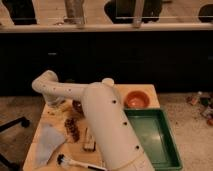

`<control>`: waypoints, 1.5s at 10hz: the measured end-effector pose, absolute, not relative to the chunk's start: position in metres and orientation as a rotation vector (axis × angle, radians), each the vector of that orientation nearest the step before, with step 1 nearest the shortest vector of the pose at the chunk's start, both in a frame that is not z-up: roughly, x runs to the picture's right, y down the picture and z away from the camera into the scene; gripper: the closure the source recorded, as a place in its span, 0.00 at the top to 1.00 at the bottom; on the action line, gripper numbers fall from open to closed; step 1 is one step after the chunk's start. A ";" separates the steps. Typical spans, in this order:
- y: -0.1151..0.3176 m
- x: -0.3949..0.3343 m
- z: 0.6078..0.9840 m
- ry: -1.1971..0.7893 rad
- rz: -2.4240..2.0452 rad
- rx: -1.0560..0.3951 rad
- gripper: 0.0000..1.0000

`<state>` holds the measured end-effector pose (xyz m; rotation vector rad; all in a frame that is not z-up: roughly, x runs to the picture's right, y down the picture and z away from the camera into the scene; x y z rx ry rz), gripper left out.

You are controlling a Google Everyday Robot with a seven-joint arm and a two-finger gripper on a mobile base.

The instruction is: Place banana in paper cup

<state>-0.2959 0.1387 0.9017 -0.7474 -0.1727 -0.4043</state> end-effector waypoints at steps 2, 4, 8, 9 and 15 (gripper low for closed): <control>0.139 -0.295 0.903 -0.172 -0.404 -0.749 0.80; 0.140 -0.293 0.905 -0.162 -0.401 -0.744 0.80; 0.141 -0.294 0.908 -0.144 -0.394 -0.715 0.80; 0.142 -0.294 0.909 -0.144 -0.393 -0.713 0.80; 0.146 -0.294 0.917 -0.164 -0.403 -0.735 0.73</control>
